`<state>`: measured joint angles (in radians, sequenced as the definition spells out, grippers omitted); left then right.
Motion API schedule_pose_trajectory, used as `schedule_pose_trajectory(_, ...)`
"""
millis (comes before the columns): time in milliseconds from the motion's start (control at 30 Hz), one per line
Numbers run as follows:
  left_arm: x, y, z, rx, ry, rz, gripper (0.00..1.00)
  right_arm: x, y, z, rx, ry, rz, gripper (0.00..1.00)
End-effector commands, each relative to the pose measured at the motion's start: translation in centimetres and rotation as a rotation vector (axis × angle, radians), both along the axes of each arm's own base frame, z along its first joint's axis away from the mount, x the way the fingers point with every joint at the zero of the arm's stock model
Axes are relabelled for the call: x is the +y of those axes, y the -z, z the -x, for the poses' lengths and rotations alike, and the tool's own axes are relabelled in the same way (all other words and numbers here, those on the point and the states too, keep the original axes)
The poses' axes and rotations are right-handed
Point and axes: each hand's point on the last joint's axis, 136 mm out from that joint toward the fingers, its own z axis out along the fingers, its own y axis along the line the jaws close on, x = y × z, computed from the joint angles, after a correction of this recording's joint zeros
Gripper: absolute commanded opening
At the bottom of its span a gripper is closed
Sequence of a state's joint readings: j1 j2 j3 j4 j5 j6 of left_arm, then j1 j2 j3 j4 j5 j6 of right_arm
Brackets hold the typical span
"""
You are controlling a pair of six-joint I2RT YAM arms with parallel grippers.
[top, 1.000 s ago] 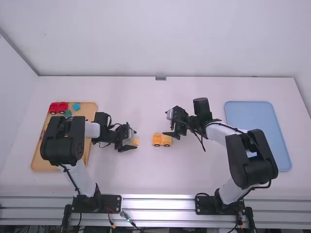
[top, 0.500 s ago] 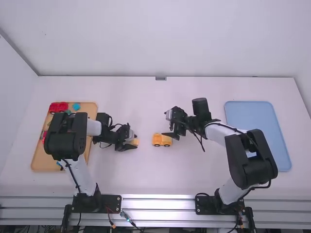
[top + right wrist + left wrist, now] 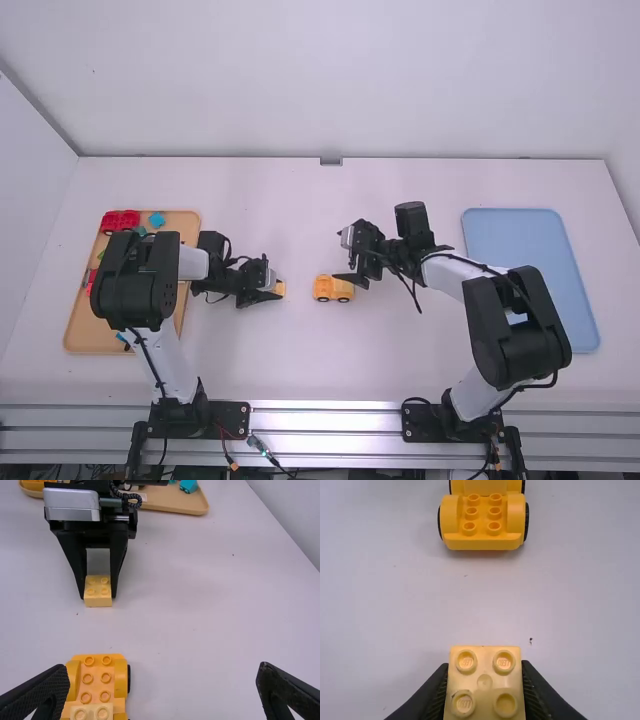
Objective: Assemble lego blocks to make yellow taxi
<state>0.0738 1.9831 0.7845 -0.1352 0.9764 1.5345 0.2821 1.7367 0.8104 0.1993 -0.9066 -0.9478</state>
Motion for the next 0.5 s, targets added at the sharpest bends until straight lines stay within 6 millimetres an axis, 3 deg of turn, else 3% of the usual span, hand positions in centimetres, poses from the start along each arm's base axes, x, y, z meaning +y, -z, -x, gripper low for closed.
schedule_pose_trajectory(0, 0.1, 0.8, 0.8, 0.029, -0.002, 0.003, 0.31, 0.1, -1.1, -0.5, -0.023, -0.004, -0.017, 0.99)
schedule_pose_trajectory(200, -0.3, -0.6, -0.2, 0.013, 0.001, 0.053, 0.31, -0.1, -0.9, -0.3, -0.005, 0.000, -0.011, 0.99)
schedule_pose_trajectory(367, -0.6, -2.4, -1.5, 0.013, 0.008, 0.091, 0.34, -1.4, 0.1, 0.1, 0.028, 0.005, 0.019, 0.99)
schedule_pose_trajectory(467, -0.9, -3.8, -2.1, 0.008, 0.020, 0.089, 0.35, -2.0, 0.9, 1.2, 0.061, -0.018, 0.025, 0.99)
